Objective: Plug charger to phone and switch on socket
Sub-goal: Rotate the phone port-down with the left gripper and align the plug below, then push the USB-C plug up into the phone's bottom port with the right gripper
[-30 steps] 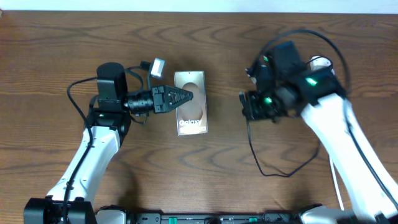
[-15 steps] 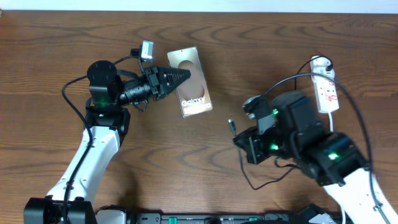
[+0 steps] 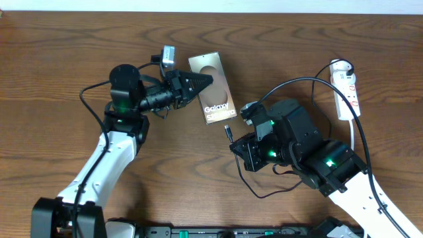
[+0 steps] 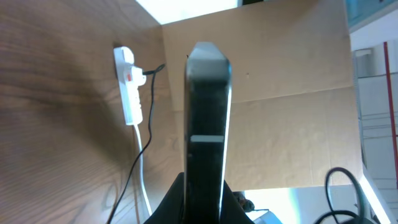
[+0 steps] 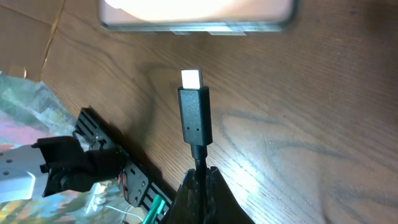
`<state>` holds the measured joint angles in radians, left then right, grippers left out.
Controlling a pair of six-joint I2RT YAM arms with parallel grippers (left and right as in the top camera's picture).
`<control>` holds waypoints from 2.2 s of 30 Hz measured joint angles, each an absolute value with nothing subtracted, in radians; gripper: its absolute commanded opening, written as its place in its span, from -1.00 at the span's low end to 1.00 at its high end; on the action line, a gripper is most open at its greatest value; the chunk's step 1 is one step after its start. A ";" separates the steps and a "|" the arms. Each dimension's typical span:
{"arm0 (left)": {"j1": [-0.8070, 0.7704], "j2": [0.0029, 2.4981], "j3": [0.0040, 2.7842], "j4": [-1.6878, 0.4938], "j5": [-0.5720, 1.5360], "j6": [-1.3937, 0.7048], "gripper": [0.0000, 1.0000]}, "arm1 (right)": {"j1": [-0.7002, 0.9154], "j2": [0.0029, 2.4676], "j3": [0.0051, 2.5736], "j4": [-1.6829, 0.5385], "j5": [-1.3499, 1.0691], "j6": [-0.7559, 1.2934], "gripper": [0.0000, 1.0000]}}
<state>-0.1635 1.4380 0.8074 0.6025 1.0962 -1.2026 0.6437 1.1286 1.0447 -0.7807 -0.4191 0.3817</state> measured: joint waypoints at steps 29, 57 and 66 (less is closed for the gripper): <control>-0.165 1.461 0.807 0.634 1.092 -1.261 -0.86 | 0.644 1.135 1.045 -0.739 -0.419 0.510 -0.98; -0.165 1.461 0.807 0.688 1.124 -1.253 -0.86 | 0.644 1.161 1.045 -0.700 -0.461 0.516 -0.98; -0.165 1.461 0.807 0.674 1.124 -1.225 -0.86 | 0.644 1.161 1.045 -0.755 -0.456 0.511 -0.98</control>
